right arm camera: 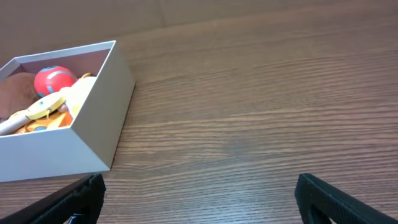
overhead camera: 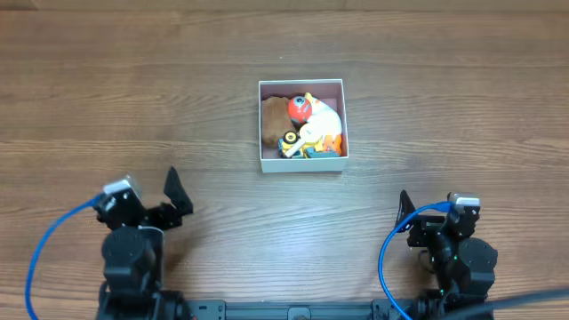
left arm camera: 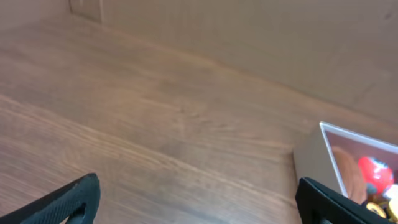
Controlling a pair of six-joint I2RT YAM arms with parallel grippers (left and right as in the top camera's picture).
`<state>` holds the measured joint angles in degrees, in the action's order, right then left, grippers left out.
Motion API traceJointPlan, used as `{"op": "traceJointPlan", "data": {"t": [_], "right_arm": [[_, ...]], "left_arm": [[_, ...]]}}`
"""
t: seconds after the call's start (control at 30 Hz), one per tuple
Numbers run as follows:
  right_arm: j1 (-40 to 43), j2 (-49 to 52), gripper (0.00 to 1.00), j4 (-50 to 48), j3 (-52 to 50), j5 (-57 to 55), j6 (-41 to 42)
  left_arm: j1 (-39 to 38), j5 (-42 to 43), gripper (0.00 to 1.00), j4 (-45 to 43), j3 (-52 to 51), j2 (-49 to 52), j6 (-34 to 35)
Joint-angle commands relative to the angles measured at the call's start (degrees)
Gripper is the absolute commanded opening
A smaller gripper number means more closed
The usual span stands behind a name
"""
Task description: Pack container
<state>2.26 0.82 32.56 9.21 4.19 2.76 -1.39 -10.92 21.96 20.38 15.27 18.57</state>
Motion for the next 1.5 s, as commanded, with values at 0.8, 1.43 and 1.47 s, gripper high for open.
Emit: {"op": "traceJointPlan", "data": {"t": [0.8, 1.43, 1.47], "right_arm": [[0.1, -0.7, 1.0, 0.1, -0.5, -0.3, -0.2], [0.1, -0.7, 1.0, 0.1, -0.5, -0.3, -0.2], [0.1, -0.7, 1.0, 0.1, -0.5, -0.3, -0.2]], "left_arm": [[1.5, 0.0, 1.0, -1.3, -14.2, -15.0, 1.2], [1.5, 0.0, 1.0, -1.3, -14.2, -15.0, 1.2], [1.5, 0.0, 1.0, -1.3, -14.2, -15.0, 1.2]]}}
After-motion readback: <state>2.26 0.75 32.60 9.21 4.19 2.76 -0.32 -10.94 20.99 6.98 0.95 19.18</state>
